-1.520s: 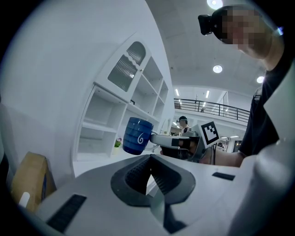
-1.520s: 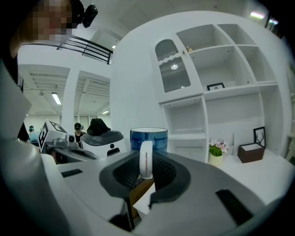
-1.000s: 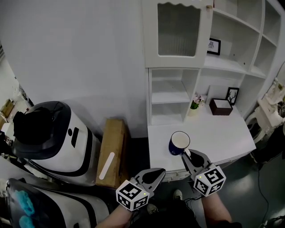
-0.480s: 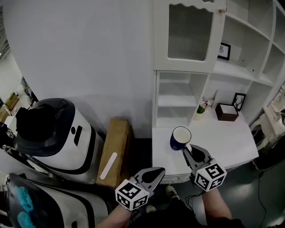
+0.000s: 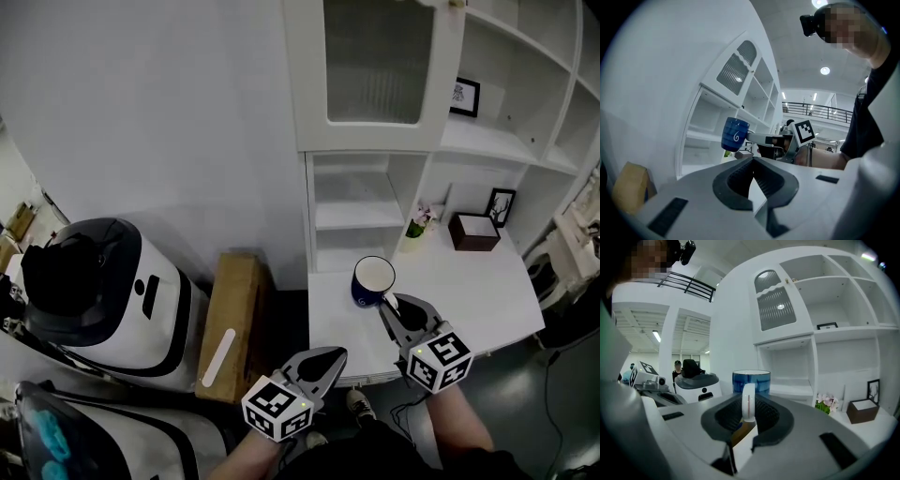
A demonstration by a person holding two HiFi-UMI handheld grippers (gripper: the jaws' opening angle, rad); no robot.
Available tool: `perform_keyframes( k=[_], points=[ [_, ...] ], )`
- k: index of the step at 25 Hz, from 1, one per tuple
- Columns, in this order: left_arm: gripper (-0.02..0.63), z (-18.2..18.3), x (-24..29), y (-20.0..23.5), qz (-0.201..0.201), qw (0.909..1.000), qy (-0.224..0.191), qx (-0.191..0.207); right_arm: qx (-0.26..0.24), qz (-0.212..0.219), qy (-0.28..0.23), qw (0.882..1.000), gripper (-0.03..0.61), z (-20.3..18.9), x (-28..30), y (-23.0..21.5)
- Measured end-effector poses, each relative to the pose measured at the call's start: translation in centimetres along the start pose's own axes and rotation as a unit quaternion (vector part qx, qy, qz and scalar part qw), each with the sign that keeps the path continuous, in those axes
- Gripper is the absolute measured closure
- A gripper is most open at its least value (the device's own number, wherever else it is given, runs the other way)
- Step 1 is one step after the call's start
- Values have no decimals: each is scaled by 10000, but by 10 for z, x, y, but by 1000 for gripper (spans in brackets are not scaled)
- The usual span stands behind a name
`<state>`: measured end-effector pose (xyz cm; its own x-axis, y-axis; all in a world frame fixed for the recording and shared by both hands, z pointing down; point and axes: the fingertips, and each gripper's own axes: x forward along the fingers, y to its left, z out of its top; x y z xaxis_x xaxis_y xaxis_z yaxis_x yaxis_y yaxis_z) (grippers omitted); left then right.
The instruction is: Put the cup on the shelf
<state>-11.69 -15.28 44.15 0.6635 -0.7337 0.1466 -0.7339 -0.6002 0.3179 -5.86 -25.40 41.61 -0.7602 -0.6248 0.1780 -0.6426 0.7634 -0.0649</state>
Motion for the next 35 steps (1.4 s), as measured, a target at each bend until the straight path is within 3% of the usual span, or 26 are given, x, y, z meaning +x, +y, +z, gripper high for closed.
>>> perform_keyframes(
  k=[12,24,35],
  points=[
    [609,18,57,27,224,9997,-55,-71,-4,128,31,9999,531,6,36,-64],
    [609,29,114,48,423,9990,30,126,-8,314,46,9995,531,10,81,-114],
    [609,32,146,75,688,9976,7,-28,22,336,135,9993,531,6,125,-158]
  ],
)
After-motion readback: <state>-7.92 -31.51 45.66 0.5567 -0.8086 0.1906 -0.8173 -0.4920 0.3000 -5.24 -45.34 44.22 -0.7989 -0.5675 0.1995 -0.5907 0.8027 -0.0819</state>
